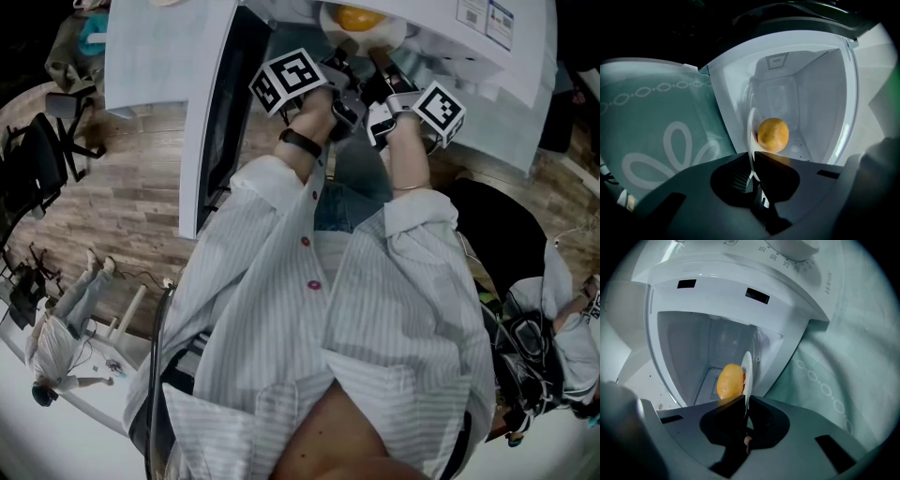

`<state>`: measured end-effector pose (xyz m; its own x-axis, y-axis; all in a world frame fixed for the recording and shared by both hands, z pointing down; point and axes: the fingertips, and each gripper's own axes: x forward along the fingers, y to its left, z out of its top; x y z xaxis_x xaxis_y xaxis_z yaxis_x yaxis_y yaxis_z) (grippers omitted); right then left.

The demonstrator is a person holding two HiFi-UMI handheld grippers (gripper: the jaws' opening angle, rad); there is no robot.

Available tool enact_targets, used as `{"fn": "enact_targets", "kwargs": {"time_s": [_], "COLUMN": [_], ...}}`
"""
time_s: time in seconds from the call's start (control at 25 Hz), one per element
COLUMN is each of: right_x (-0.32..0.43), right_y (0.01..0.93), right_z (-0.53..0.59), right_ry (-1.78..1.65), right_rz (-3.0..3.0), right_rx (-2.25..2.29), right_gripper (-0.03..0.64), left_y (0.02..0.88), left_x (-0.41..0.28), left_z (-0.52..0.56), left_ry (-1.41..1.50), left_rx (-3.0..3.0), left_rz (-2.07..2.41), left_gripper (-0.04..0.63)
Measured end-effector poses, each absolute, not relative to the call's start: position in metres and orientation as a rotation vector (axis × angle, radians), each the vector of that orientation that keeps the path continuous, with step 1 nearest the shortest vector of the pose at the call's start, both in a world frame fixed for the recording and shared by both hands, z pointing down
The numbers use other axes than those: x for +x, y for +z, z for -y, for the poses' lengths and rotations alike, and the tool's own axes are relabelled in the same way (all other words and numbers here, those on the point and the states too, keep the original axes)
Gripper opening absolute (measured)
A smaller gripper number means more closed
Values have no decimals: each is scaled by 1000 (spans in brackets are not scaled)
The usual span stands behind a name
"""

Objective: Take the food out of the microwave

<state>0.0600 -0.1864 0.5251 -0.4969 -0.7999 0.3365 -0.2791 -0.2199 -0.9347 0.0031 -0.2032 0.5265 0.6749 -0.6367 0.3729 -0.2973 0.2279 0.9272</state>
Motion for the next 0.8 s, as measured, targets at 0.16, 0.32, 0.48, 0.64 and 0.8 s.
{"fn": "enact_targets", "kwargs": {"time_s": [0.16,0.32,0.48,0.64,0.8], "right_x": [64,74,73,70,70], "right_y": [524,520,515,508,504], "right_z": [178,167,162,149,134], "right_ry": [-1781,-1772,-1775,-1799,-1795], "right_rz": [-1639,-1665,-1698,-1707,-1736], "right_rx": [-1297,-1262,-1233,-1230,-1210], "right_gripper": [44,44,44,44,44], "left_y": [524,521,517,510,505], "left_x": [6,16,16,11,11], "left_z": [197,183,175,163,146], "left_ry": [-287,-293,-308,-331,-352], "left_rx": [1365,1373,1368,1365,1364], "left_rz": [863,873,889,905,922], "left_gripper": [31,31,31,31,31]}}
